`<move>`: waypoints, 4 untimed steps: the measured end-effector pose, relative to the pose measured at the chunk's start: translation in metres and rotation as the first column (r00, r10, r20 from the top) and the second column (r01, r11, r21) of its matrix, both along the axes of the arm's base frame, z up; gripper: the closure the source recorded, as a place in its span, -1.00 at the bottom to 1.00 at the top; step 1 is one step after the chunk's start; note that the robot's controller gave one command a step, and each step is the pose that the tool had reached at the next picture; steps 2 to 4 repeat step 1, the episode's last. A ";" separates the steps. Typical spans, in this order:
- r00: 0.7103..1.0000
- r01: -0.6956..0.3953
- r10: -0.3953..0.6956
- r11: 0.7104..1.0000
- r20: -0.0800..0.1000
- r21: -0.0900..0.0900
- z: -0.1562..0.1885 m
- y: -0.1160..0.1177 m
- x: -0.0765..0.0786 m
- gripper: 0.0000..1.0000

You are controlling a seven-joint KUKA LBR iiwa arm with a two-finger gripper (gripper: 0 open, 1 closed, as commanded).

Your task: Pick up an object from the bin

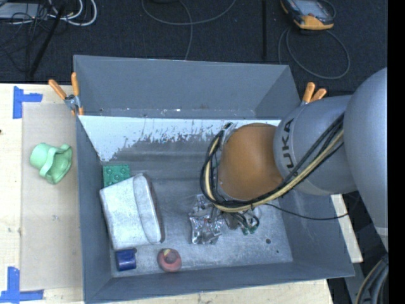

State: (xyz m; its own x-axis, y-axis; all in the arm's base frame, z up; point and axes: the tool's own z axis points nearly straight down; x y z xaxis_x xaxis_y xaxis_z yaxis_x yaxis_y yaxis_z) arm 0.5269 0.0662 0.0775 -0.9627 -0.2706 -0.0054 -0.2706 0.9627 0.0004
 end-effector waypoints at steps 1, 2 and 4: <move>1.000 -0.018 0.018 1.000 0.004 -0.001 0.128 0.001 0.017 1.00; 1.000 -0.018 0.018 1.000 0.004 -0.001 0.128 0.001 0.017 1.00; 1.000 -0.018 0.018 1.000 0.004 -0.001 0.128 0.001 0.017 1.00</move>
Offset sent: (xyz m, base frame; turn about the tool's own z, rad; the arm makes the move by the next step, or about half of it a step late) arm 0.0146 -0.0001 0.1237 -0.0203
